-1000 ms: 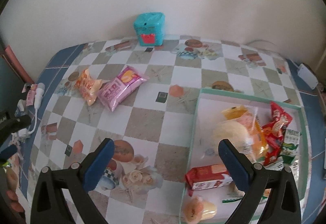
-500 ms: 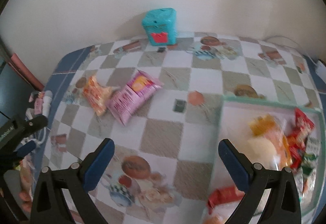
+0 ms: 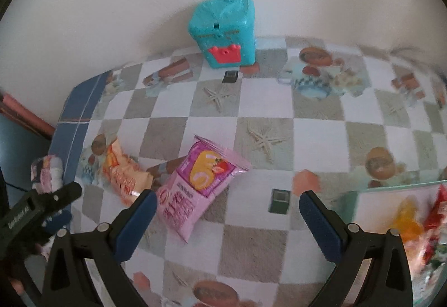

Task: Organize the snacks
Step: 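Move both grippers back toward the orange bread bag and pink Swiss roll bag, then grasp the orange bread bag with the left gripper while the right grasps the pink Swiss roll bag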

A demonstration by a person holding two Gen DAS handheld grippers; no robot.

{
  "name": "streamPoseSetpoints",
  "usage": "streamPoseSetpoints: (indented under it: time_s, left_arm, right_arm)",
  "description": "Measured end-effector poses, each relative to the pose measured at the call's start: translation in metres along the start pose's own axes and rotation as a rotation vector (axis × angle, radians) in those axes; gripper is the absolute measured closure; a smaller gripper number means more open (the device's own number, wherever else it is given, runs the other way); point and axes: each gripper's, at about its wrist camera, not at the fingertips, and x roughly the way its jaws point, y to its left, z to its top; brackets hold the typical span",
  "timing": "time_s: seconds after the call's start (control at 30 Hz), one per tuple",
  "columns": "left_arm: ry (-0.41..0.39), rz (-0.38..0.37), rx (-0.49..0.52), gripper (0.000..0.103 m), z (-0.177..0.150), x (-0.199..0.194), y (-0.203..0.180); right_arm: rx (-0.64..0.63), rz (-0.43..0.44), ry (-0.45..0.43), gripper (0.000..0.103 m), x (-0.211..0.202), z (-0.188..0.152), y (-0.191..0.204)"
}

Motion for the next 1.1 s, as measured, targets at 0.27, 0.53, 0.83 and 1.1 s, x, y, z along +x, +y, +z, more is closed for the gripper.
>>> streamPoseSetpoints:
  time_s: [0.27, 0.53, 0.83, 1.1]
  left_arm:
    - [0.011, 0.001, 0.021, 0.005, 0.017, 0.027, -0.023]
    - [0.029, 0.044, 0.066, 0.006, 0.015, 0.051, -0.041]
    - [0.042, 0.048, 0.072, 0.028, 0.010, 0.055, -0.042]
    - [0.053, 0.081, 0.093, 0.056, 0.002, 0.052, -0.042]
  right_arm:
    - [-0.020, -0.011, 0.033, 0.001, 0.034, 0.007, 0.014]
    - [-0.065, -0.046, 0.037, 0.005, 0.048, 0.001, 0.022]
    - [-0.062, -0.039, 0.024, 0.037, 0.040, 0.003, 0.013]
    - [-0.070, -0.033, 0.033, 0.048, 0.034, 0.000, 0.008]
